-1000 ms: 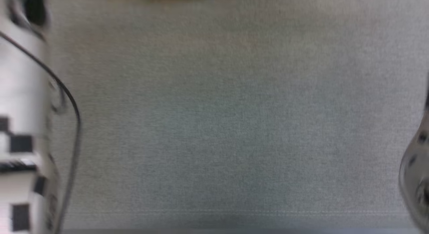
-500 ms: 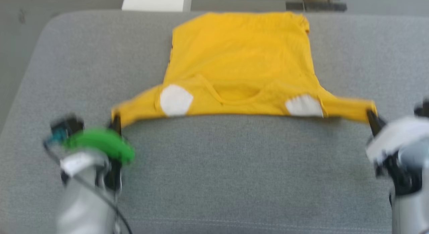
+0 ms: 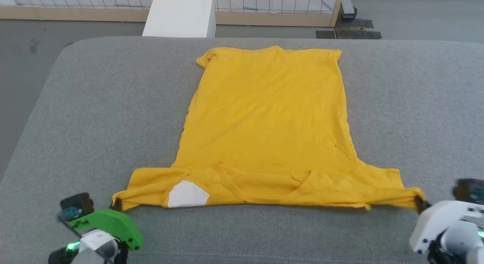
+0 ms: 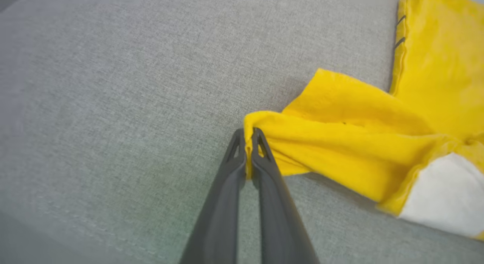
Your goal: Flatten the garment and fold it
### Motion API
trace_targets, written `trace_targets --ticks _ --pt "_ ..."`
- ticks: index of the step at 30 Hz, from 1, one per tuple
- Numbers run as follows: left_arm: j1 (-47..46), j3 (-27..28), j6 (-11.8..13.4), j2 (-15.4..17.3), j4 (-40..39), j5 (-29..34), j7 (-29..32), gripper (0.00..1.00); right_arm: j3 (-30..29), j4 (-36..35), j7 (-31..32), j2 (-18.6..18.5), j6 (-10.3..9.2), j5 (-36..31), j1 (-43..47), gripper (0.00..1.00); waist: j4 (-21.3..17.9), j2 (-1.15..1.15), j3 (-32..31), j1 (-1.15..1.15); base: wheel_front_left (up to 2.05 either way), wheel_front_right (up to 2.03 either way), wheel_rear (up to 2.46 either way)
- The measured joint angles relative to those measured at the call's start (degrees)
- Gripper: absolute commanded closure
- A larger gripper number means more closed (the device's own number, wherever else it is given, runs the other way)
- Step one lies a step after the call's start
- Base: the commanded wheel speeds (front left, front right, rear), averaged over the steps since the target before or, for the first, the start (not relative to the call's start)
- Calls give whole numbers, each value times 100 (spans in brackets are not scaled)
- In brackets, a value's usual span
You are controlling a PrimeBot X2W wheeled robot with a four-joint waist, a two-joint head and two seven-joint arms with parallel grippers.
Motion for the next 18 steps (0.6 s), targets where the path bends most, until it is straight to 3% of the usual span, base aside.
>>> trace_targets --ticks 5,9,13,14,15,16,18 --pt "2 -593 164 307 -168 731 302 100 918 15 1020 -244 0 -680 -136 100 -59 0 77 0 0 0 0" --pt "3 -662 261 318 -310 791 356 100 1379 280 2030 -330 0 -938 -459 100 -109 0 131 0 0 0 0" --pt "14 -590 291 286 -494 694 325 100 1538 458 2643 -355 0 -1028 -612 100 -89 0 152 0 0 0 0" --pt "20 -579 291 278 -534 689 301 100 1538 461 2695 -355 0 -1017 -626 90 -80 0 150 0 0 0 0" --pt "43 -557 292 274 -590 672 294 100 1521 444 2693 -348 0 -969 -632 56 -69 0 145 0 0 0 0" --pt "74 -536 308 269 -656 635 268 100 1464 409 2668 -335 0 -915 -632 0 -58 0 141 0 0 0 0" --pt "141 -480 335 264 -768 606 227 100 1349 280 2561 -293 0 -757 -632 0 -49 0 124 0 0 0 0"
